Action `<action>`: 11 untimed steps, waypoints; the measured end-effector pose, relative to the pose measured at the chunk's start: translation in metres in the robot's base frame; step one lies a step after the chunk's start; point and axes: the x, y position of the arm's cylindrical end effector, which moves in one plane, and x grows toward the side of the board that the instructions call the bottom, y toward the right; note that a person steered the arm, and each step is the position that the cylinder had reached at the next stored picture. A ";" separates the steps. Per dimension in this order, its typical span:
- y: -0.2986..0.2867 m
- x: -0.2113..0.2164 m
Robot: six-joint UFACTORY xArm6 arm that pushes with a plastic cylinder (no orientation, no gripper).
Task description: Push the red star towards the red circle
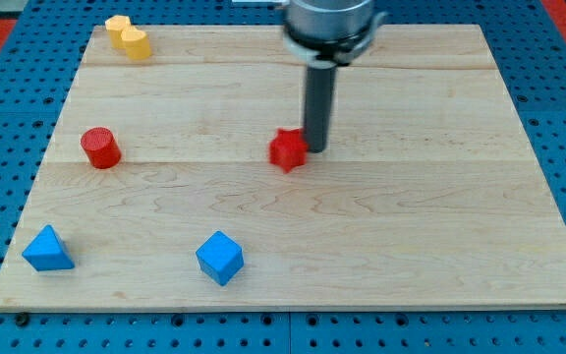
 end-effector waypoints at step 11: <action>-0.180 -0.036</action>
